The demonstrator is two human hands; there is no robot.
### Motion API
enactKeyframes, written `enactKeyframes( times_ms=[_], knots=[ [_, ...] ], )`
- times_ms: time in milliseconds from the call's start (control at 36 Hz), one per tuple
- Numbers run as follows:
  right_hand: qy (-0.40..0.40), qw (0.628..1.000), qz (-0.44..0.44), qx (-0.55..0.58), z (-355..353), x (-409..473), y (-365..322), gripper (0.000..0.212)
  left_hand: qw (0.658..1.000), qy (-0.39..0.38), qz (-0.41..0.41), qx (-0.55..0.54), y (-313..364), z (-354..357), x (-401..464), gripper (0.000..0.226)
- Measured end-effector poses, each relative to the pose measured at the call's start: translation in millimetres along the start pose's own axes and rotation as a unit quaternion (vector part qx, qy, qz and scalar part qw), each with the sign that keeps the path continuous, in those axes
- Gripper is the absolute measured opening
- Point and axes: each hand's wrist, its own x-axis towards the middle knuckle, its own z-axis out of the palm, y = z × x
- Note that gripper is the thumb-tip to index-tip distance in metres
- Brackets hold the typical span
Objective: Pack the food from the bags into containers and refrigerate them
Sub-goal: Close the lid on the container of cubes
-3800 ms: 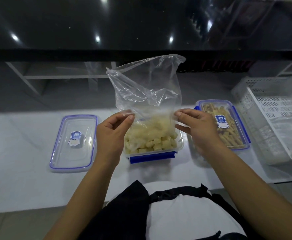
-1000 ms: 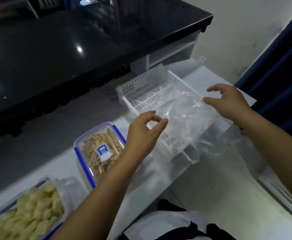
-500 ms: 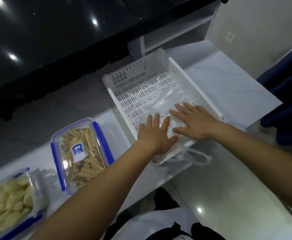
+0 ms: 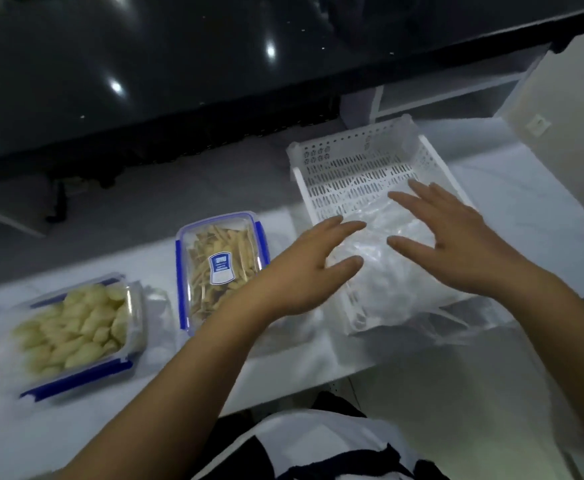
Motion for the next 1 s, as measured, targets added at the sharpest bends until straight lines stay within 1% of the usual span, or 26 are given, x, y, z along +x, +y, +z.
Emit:
enactKeyframes(
  times_ms=[83, 194, 278, 333, 389, 444, 528, 583, 667, 722, 806, 917, 1000],
  knots=[
    [0.005, 0.997, -0.061, 0.039, -3.9, -7.0, -55.6, 0.070, 0.995, 0.095, -0.034, -0.016, -35.3, -24.8, -58.0, 0.062],
    [-0.015, 0.987, -0.149, 0.063, 23.5, -8.9, -139.1, 0.074, 0.971, 0.210, -0.117, 0.006, -93.6, -46.2, -140.8, 0.071],
    [-0.059, 0.973, -0.213, 0.058, 68.3, -5.3, -200.5, 0.076, 0.943, 0.267, -0.194, -0.031, -135.7, -54.8, -205.1, 0.083],
    [-0.107, 0.964, -0.241, 0.028, 103.4, -2.2, -235.8, 0.085, 0.921, 0.298, -0.244, -0.055, -162.4, -56.6, -244.5, 0.086],
    [-0.159, 0.952, -0.259, -0.019, 137.2, 2.3, -265.2, 0.094, 0.899, 0.319, -0.294, -0.056, -188.7, -57.0, -279.2, 0.087],
    [-0.183, 0.939, -0.285, -0.067, 165.7, 9.8, -290.9, 0.106, 0.877, 0.332, -0.344, -0.053, -215.9, -57.1, -309.6, 0.084],
    [-0.186, 0.923, -0.318, -0.109, 195.4, 29.4, -328.1, 0.123, 0.841, 0.355, -0.405, -0.053, -258.1, -60.3, -346.2, 0.083],
    [-0.186, 0.915, -0.322, -0.156, 209.3, 45.1, -350.3, 0.132, 0.822, 0.368, -0.432, -0.046, -285.9, -67.1, -364.5, 0.088],
    [-0.201, 0.906, -0.306, -0.213, 225.2, 63.8, -375.2, 0.139, 0.806, 0.366, -0.466, -0.019, -324.4, -83.4, -382.8, 0.099],
    [-0.208, 0.904, -0.291, -0.234, 233.2, 71.1, -383.7, 0.139, 0.803, 0.359, -0.477, 0.005, -346.2, -94.7, -388.0, 0.107],
    [-0.205, 0.912, -0.264, -0.237, 241.4, 74.3, -389.0, 0.137, 0.806, 0.342, -0.483, 0.017, -373.0, -108.6, -386.9, 0.117],
    [-0.174, 0.928, -0.237, -0.227, 248.8, 68.4, -392.7, 0.136, 0.810, 0.300, -0.503, 0.044, -400.8, -124.5, -376.1, 0.132],
    [-0.158, 0.937, -0.215, -0.224, 254.8, 61.4, -397.7, 0.134, 0.809, 0.272, -0.518, 0.058, -414.6, -136.9, -366.4, 0.137]
  ],
)
